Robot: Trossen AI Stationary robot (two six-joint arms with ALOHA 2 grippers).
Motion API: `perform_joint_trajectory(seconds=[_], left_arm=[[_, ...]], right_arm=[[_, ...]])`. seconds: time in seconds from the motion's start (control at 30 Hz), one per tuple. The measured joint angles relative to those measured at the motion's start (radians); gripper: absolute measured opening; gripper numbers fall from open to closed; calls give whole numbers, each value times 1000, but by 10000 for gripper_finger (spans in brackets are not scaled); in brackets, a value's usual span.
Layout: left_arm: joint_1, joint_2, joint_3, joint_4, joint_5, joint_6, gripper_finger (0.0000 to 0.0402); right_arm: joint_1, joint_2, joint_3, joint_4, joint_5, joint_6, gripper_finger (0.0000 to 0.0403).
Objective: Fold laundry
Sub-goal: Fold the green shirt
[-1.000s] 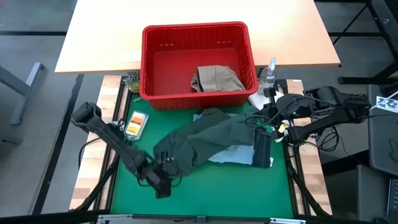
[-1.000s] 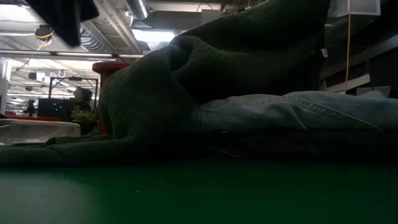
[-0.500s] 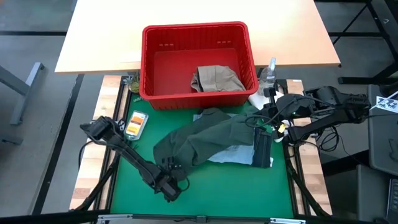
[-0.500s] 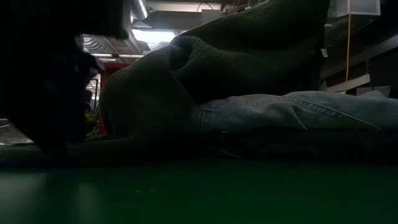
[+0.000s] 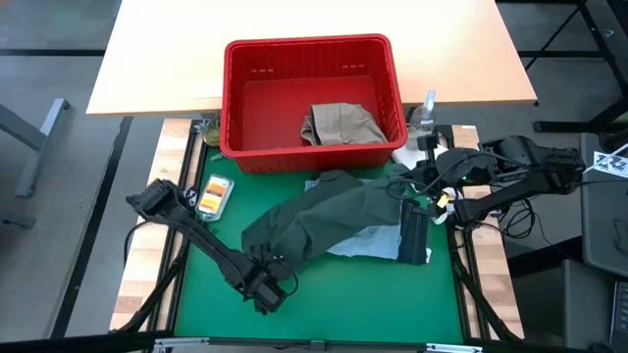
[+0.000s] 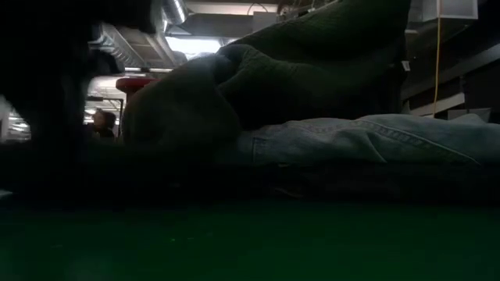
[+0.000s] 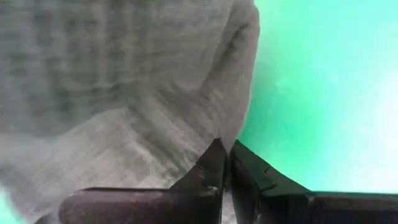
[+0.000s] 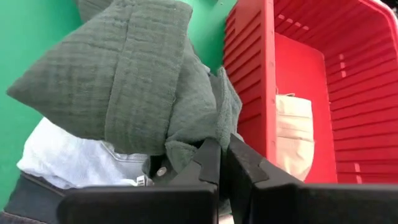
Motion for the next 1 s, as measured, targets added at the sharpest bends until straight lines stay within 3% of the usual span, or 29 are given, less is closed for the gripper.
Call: perform_joint_trajectory(seconds=[0.17, 0.33, 0.7, 1.0], left_arm=[[-21, -97, 62, -97, 9, 0, 4], [-60, -245, 108, -145, -52, -1, 2], [-154, -600, 111, -227, -379, -136, 1], [-195, -765, 112, -322, -594, -176, 0]], right_arm=[[0, 0, 0, 0, 8, 48, 10], [0, 0, 0, 5, 8, 104, 10], [0, -106, 0, 66, 98, 214, 10], [1, -246, 1, 108, 87, 287, 10]])
